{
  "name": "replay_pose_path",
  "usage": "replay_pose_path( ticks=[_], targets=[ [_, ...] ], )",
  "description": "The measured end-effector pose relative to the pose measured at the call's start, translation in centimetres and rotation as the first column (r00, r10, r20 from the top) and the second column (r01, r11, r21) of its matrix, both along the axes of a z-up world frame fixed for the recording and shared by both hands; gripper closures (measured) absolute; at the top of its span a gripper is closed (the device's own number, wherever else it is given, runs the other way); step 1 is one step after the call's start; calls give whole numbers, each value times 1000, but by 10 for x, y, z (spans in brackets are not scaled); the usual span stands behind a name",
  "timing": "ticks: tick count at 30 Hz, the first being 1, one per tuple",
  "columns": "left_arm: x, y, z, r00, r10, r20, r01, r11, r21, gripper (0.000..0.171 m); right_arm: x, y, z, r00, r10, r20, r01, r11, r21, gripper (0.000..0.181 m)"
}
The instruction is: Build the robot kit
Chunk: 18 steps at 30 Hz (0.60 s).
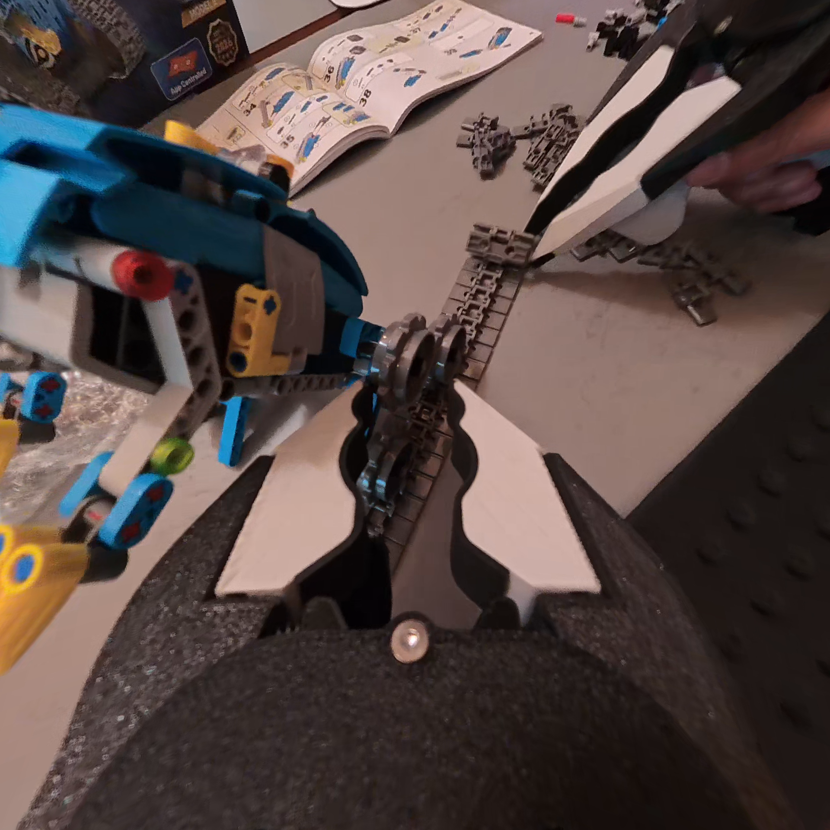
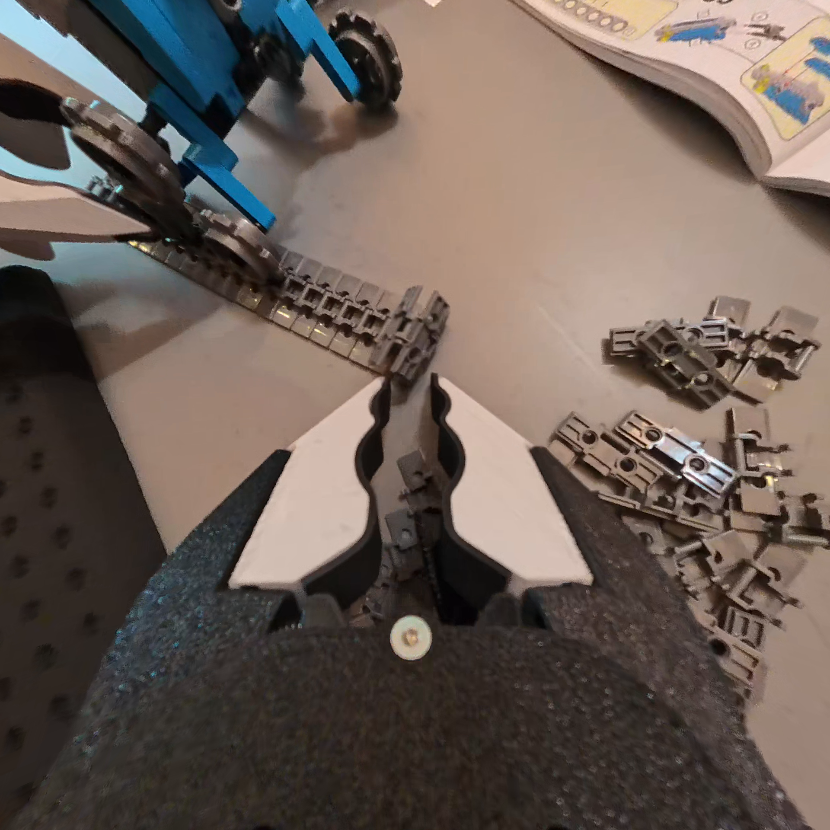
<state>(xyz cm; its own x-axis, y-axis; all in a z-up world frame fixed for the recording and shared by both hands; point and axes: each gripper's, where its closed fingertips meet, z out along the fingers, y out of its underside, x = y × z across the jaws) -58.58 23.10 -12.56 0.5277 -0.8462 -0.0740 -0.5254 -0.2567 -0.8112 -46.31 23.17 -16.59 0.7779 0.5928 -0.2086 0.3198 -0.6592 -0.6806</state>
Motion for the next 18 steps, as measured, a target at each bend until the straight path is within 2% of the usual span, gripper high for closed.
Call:
replay_pose_path(
  ticks=[4,8,11,15,18],
  targets=[
    [5,5,-1,999,4,-42,-3,1000,24,141,17,7,4,995,-14,102,7,998,65,147],
    [14,7,1,999,-6,-41,6,1000,13,142,11,9,8,979,58,194,-82,989,122,140],
    [20,7,0,998,-17,-57,18,1000,23,142,-4,5,11,968,108,225,-148,975,167,140],
    [26,8,0,997,-33,-64,34,999,15,142,-3,14,12,947,68,315,-160,948,274,142],
    [31,8,0,997,-43,-63,43,999,6,141,-5,15,11,946,83,314,-172,948,268,146]
  ],
)
